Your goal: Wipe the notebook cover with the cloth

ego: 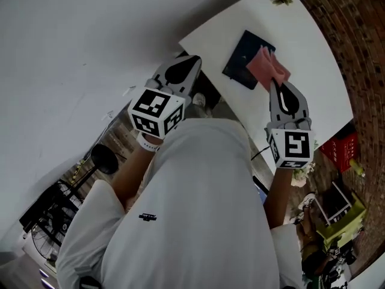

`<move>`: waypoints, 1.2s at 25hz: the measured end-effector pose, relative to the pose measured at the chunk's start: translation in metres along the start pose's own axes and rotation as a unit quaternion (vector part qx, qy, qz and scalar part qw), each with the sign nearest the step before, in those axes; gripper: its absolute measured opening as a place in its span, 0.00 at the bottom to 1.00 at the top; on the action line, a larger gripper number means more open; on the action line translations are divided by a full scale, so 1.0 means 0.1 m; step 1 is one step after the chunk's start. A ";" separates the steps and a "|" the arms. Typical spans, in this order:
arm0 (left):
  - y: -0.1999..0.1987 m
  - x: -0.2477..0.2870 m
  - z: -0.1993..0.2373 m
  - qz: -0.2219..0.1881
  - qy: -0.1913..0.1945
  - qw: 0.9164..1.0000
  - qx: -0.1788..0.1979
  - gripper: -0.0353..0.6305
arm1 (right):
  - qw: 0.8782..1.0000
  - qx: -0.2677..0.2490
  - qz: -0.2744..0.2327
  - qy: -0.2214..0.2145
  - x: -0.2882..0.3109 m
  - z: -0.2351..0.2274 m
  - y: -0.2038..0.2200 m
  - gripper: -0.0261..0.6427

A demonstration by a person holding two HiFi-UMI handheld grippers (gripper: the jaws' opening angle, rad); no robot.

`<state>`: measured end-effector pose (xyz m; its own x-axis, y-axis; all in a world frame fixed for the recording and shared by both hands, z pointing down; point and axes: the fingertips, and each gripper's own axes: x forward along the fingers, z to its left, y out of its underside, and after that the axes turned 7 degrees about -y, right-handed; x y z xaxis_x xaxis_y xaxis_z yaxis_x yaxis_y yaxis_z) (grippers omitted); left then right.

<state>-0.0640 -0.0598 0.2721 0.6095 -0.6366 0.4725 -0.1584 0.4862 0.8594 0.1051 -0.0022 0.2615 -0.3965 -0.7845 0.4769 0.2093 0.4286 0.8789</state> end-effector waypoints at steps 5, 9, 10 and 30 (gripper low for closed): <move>-0.21 -0.08 -0.01 -0.028 0.005 1.000 0.008 0.08 | 0.998 -0.004 -0.048 0.045 -0.34 -0.14 -0.24 0.07; -0.49 -0.24 -0.05 -0.073 0.008 0.997 0.004 0.08 | 0.992 -0.050 -0.076 0.084 -0.60 -0.23 -0.35 0.07; -0.54 -0.29 -0.06 -0.084 0.009 0.996 0.002 0.08 | 0.991 -0.054 -0.078 0.090 -0.66 -0.23 -0.36 0.07; -0.50 -0.42 -0.25 -0.097 0.047 0.994 0.008 0.08 | 0.981 0.021 -0.119 0.153 -1.15 -0.04 -0.10 0.07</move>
<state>-0.0620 -0.0421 0.2043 0.6998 -0.6579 0.2782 -0.0424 0.3505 0.9356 0.1524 0.0822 0.1976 -0.1412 -0.9598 0.2424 0.1039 0.2292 0.9678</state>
